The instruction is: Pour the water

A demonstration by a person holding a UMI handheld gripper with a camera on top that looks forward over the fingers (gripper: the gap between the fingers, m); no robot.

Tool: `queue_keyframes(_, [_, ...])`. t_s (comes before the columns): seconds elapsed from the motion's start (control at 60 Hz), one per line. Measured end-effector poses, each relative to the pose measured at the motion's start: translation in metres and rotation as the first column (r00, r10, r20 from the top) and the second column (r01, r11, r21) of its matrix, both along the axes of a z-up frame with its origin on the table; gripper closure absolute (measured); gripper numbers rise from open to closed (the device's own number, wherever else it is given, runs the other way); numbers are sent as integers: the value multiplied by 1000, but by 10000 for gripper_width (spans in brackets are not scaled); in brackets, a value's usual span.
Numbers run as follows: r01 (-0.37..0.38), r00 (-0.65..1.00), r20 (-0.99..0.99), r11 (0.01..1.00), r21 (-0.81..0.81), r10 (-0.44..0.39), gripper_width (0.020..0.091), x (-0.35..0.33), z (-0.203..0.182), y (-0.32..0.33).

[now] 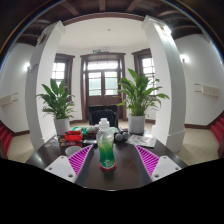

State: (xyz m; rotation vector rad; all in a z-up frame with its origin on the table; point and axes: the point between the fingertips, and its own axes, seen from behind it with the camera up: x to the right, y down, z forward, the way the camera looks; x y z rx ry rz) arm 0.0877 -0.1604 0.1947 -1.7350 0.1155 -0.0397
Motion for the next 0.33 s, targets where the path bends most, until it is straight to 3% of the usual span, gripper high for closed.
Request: queue_keyframes(0.333, [10,1000,18,1000,16,-10,296,-2,7,-8])
